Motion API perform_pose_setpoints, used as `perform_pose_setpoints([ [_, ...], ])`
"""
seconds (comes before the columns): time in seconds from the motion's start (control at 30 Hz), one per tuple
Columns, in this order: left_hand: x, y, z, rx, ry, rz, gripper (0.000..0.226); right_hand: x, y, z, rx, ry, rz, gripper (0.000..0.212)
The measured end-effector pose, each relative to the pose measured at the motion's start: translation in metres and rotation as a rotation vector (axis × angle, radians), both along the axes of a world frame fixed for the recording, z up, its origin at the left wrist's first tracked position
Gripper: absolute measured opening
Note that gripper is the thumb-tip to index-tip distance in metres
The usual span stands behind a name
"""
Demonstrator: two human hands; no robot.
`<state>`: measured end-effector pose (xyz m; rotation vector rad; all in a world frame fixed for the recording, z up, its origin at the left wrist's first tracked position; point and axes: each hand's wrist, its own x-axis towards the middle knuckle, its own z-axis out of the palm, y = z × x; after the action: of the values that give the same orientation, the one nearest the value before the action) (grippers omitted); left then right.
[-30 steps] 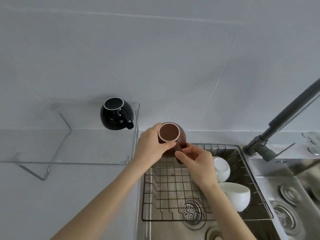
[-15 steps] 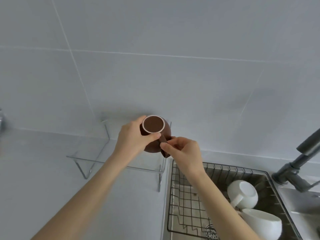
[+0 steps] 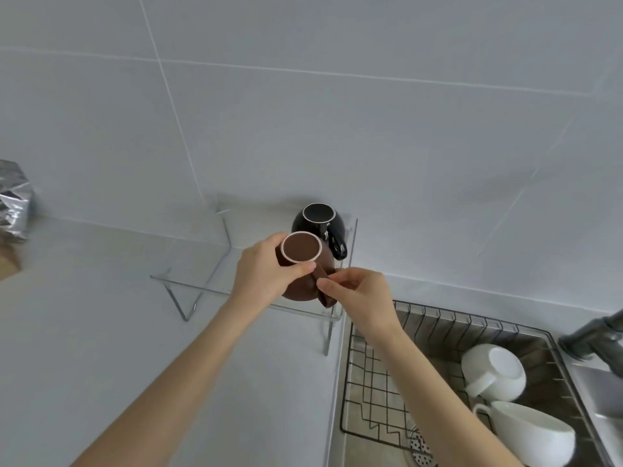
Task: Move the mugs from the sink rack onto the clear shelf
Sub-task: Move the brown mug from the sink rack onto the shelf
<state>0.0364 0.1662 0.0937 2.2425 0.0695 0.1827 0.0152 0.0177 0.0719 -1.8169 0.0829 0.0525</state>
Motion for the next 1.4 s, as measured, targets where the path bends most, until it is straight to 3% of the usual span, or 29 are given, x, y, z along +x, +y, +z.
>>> perform_pose_setpoints([
  [0.53, 0.000, -0.004, -0.015, -0.005, 0.050, 0.045, 0.046, 0.000, 0.002, -0.010, -0.071, -0.025, 0.013, 0.007],
  [0.67, -0.003, -0.002, -0.013, -0.018, 0.067, 0.031, 0.046, -0.001, -0.001, -0.009, -0.053, -0.004, 0.033, 0.027],
  [0.73, -0.002, -0.003, -0.011, 0.066, 0.062, 0.007, 0.049, -0.002, -0.010, -0.004, -0.024, 0.000, 0.041, 0.029],
  [0.87, -0.002, -0.025, -0.005, 0.183, -0.122, -0.017, 0.060, -0.006, -0.058, 0.006, 0.003, -0.032, -0.016, 0.022],
  [1.0, -0.015, -0.079, 0.003, 0.105, -0.399, -0.198, 0.042, -0.014, -0.135, 0.002, 0.020, -0.009, -0.155, 0.015],
  [1.07, -0.021, -0.112, -0.003, 0.050, -0.441, -0.333, 0.035, -0.022, -0.177, -0.008, -0.007, 0.019, -0.261, 0.016],
  [1.23, -0.030, -0.186, -0.057, -0.026, -0.103, -0.627, 0.032, -0.046, -0.260, -0.049, -0.199, 0.148, -0.427, 0.023],
  [1.4, -0.032, -0.242, -0.123, -0.027, 0.258, -0.716, 0.039, -0.057, -0.297, -0.088, -0.312, 0.263, -0.435, 0.032],
])
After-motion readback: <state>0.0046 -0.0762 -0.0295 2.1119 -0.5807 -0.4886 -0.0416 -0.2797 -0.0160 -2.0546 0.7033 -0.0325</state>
